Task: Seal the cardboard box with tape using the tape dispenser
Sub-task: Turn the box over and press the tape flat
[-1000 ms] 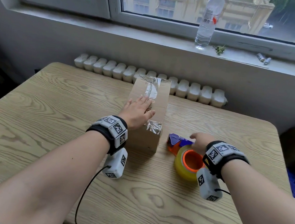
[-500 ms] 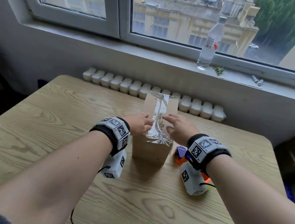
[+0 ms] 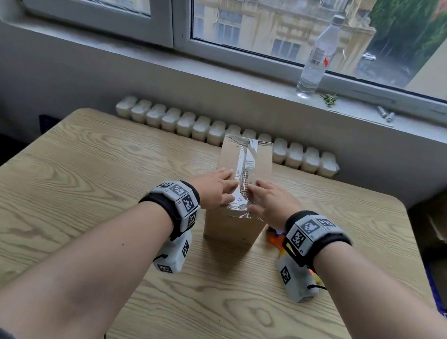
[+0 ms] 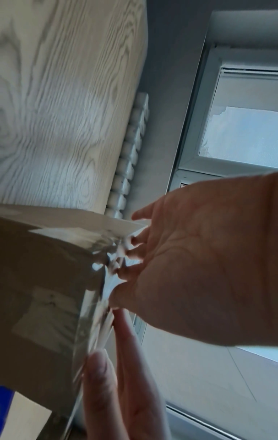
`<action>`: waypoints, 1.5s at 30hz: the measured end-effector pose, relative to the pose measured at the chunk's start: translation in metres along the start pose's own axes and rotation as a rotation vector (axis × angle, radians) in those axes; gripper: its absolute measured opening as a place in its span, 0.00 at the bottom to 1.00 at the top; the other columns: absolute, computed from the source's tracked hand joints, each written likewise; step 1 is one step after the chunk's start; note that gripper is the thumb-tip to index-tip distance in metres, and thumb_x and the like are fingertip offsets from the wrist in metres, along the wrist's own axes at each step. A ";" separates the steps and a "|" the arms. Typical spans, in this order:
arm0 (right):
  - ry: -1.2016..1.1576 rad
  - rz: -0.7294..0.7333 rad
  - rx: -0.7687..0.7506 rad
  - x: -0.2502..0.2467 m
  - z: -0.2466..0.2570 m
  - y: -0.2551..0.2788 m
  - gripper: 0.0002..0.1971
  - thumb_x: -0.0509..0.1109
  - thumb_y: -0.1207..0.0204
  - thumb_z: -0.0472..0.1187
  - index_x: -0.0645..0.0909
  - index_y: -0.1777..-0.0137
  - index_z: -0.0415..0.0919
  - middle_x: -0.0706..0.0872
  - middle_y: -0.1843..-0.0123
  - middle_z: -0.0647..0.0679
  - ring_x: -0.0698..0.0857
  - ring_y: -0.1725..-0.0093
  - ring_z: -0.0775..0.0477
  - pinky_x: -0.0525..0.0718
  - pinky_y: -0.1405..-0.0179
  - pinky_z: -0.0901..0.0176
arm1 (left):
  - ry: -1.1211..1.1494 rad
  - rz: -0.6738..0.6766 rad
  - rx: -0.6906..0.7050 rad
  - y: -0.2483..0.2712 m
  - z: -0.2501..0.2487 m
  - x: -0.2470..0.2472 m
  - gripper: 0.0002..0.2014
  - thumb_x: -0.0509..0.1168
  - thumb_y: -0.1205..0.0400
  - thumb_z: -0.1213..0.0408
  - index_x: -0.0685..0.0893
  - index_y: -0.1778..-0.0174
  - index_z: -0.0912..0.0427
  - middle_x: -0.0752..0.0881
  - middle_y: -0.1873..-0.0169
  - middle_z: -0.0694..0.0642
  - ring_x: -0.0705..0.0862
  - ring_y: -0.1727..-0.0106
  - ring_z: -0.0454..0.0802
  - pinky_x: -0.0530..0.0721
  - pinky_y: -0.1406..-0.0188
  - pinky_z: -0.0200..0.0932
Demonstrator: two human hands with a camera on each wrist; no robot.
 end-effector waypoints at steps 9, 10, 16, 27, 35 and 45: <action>0.122 -0.019 0.041 -0.001 -0.001 -0.013 0.31 0.67 0.34 0.70 0.80 0.43 0.46 0.82 0.47 0.52 0.82 0.46 0.47 0.75 0.55 0.56 | -0.124 -0.041 0.019 -0.001 0.006 0.002 0.43 0.57 0.22 0.35 0.49 0.15 0.50 0.45 0.15 0.55 0.45 0.14 0.50 0.50 0.15 0.52; 0.142 -0.032 0.050 0.000 0.001 -0.013 0.32 0.67 0.36 0.71 0.81 0.44 0.46 0.82 0.47 0.51 0.82 0.46 0.47 0.77 0.54 0.55 | -0.152 -0.059 0.026 -0.001 0.005 0.001 0.43 0.57 0.22 0.35 0.51 0.15 0.51 0.47 0.15 0.55 0.47 0.14 0.51 0.50 0.15 0.51; 0.201 -0.102 0.111 0.003 0.010 -0.014 0.34 0.66 0.37 0.74 0.82 0.46 0.44 0.85 0.48 0.51 0.83 0.48 0.47 0.82 0.55 0.53 | -0.283 -0.159 0.058 -0.001 -0.005 -0.006 0.40 0.60 0.23 0.36 0.64 0.19 0.55 0.60 0.17 0.59 0.60 0.16 0.54 0.62 0.19 0.51; 0.147 -0.034 0.128 0.002 0.006 -0.018 0.16 0.74 0.35 0.46 0.83 0.48 0.45 0.86 0.46 0.50 0.84 0.48 0.45 0.83 0.53 0.55 | -0.255 -0.100 0.042 -0.001 -0.003 -0.009 0.34 0.70 0.25 0.54 0.70 0.22 0.55 0.55 0.16 0.57 0.57 0.15 0.52 0.64 0.21 0.46; 0.124 0.040 0.109 -0.001 -0.001 -0.016 0.20 0.71 0.35 0.33 0.82 0.42 0.44 0.85 0.42 0.48 0.83 0.44 0.43 0.84 0.48 0.53 | -0.236 -0.023 0.032 -0.002 -0.001 -0.008 0.41 0.73 0.26 0.64 0.62 0.18 0.57 0.52 0.15 0.58 0.53 0.15 0.52 0.61 0.18 0.46; 0.102 0.154 0.085 -0.011 -0.010 -0.001 0.39 0.78 0.35 0.37 0.69 0.22 0.42 0.68 0.20 0.45 0.68 0.23 0.41 0.72 0.26 0.47 | -0.240 0.144 0.019 0.004 0.006 -0.013 0.54 0.79 0.32 0.62 0.52 0.15 0.51 0.43 0.15 0.56 0.46 0.14 0.53 0.56 0.18 0.50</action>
Point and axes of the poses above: each hand's wrist, its own y-axis away from the middle knuckle, its own x-axis out of the palm, z = x × y, the point moved 4 cm from there along -y, towards the middle knuckle
